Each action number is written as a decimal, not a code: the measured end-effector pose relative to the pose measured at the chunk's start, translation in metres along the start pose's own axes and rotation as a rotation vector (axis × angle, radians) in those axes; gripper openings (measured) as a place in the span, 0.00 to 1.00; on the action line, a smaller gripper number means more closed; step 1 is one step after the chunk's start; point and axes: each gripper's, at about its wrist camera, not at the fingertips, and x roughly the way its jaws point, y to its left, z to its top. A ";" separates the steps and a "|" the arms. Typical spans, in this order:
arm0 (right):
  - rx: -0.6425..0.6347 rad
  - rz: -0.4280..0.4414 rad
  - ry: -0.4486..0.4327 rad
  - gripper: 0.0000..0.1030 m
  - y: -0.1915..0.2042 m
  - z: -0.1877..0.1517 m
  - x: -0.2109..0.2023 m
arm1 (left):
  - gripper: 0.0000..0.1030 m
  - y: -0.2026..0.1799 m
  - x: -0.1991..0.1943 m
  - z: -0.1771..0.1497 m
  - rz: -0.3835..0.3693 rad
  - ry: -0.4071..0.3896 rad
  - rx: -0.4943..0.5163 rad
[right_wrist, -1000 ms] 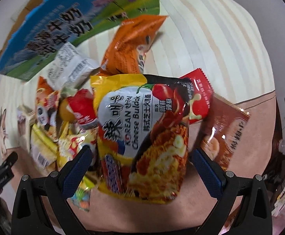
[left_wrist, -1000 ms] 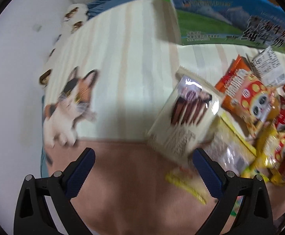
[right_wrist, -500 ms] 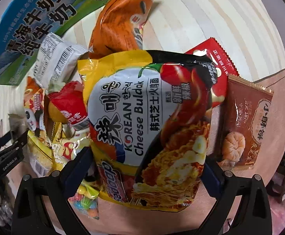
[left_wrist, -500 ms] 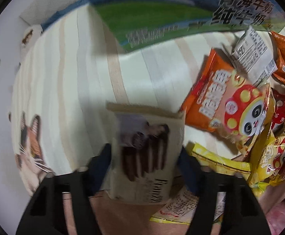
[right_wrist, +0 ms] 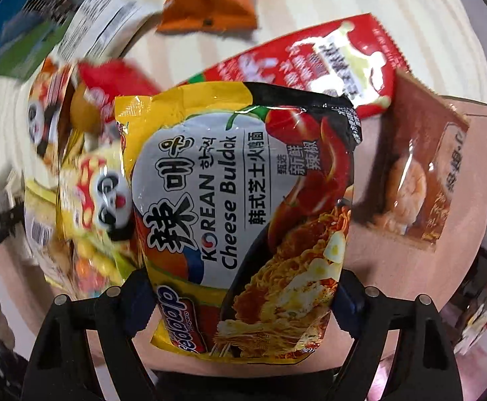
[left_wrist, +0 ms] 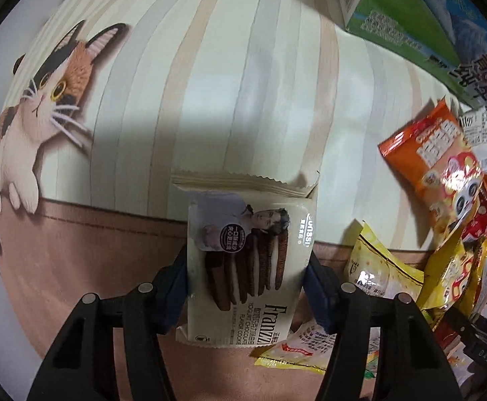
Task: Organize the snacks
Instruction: 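Carry both packs into the cardboard box and open both tools, then grasp the clear bread bag with left tool while right tool grasps the yellow chips bag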
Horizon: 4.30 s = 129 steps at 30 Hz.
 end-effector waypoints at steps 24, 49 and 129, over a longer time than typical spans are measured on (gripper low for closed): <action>-0.059 0.171 -0.121 0.84 -0.064 -0.064 -0.082 | 0.55 -0.003 -0.063 -0.108 0.103 -0.111 -0.200; -0.157 0.285 -0.365 0.84 -0.006 0.172 -0.248 | 0.54 -0.207 -0.184 0.187 -0.201 -0.291 0.069; -0.504 0.121 -0.089 0.92 -0.011 -0.057 -0.110 | 0.92 -0.092 0.003 -0.083 0.065 0.048 0.081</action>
